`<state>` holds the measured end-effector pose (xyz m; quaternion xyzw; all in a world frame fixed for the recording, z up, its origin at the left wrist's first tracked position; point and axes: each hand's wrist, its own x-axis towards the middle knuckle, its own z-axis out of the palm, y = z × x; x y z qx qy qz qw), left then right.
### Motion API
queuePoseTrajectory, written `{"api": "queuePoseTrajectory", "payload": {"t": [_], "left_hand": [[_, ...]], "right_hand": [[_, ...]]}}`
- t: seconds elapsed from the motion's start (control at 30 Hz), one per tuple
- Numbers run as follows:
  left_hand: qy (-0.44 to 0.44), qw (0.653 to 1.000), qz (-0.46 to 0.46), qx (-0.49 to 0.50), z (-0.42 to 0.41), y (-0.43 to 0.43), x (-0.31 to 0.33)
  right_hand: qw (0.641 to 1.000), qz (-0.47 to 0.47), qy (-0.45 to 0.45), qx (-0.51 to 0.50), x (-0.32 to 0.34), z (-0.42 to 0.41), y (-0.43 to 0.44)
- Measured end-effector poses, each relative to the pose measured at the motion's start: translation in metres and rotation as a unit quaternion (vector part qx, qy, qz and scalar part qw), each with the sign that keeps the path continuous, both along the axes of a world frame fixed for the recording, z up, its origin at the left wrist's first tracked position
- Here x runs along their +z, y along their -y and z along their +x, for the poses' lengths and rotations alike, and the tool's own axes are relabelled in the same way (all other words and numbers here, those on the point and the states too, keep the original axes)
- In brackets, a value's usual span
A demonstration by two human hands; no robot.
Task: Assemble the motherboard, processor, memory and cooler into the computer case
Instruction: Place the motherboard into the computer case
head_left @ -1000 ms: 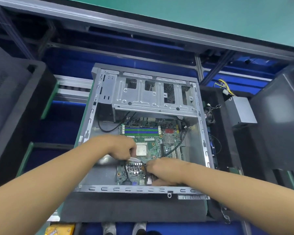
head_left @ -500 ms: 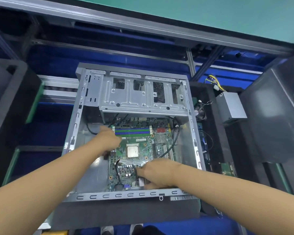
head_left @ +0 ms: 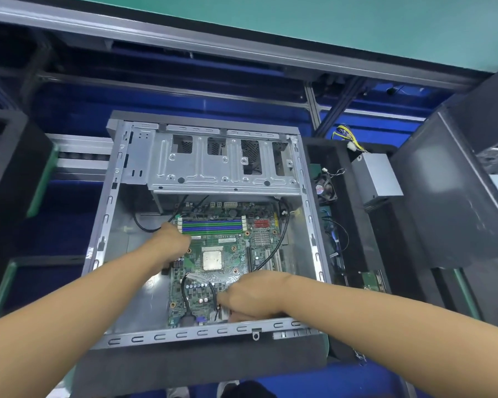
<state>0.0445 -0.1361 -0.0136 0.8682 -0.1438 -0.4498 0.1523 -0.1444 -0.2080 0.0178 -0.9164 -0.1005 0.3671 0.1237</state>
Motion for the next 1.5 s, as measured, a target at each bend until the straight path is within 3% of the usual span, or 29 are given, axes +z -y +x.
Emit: {"api": "queuePoseTrajectory", "payload": {"t": [0.07,0.17,0.23,0.3,0.4,0.47,0.53,0.6,0.73,0.87,0.93,1.0,1.17,1.5], "left_hand": [[0.016,0.999,0.027,-0.036,-0.002,-0.001,0.003],[0.213,0.949,0.097,-0.21,-0.012,-0.004,0.007],[0.312,0.907,-0.024,-0.28,-0.026,0.001,0.012],[0.232,0.896,-0.191,-0.326,-0.043,0.022,0.016],[0.11,0.89,-0.245,-0.368,-0.07,0.073,0.019],[0.093,0.911,-0.214,-0.34,-0.081,0.103,0.016],[0.093,0.932,-0.126,-0.328,-0.089,0.128,0.009],[0.097,0.933,-0.051,-0.344,-0.094,0.145,0.01],[0.092,0.926,0.007,-0.367,-0.099,0.16,0.013],[0.068,0.946,0.009,-0.316,-0.101,0.162,0.013],[-0.04,0.976,0.0,-0.215,-0.1,0.162,0.011],[-0.149,0.984,-0.032,-0.092,-0.099,0.163,0.01],[-0.235,0.966,-0.1,0.029,-0.103,0.161,0.009],[-0.298,0.938,-0.129,0.122,-0.116,0.17,0.006]], "right_hand": [[1.0,0.006,-0.009,-0.008,0.001,0.0,0.001],[1.0,-0.003,-0.016,-0.013,0.001,0.001,-0.001],[0.999,-0.014,-0.02,-0.024,0.001,0.002,-0.003],[0.998,-0.017,-0.031,-0.047,0.001,0.001,-0.004],[0.995,-0.01,-0.045,-0.083,0.0,-0.002,-0.005],[0.994,-0.005,-0.041,-0.101,-0.002,-0.003,-0.004],[0.993,0.001,-0.037,-0.112,-0.005,-0.004,-0.003],[0.993,-0.001,-0.032,-0.114,-0.006,-0.004,-0.002],[0.992,-0.005,-0.038,-0.117,-0.007,-0.003,-0.002],[0.992,-0.008,-0.045,-0.116,-0.005,-0.003,-0.002],[0.993,-0.01,-0.044,-0.11,-0.003,-0.002,-0.002],[0.993,-0.013,-0.044,-0.11,-0.002,-0.002,-0.002],[0.992,-0.014,-0.05,-0.114,-0.003,-0.001,-0.002],[0.992,-0.014,-0.047,-0.116,-0.002,-0.002,-0.003]]}}
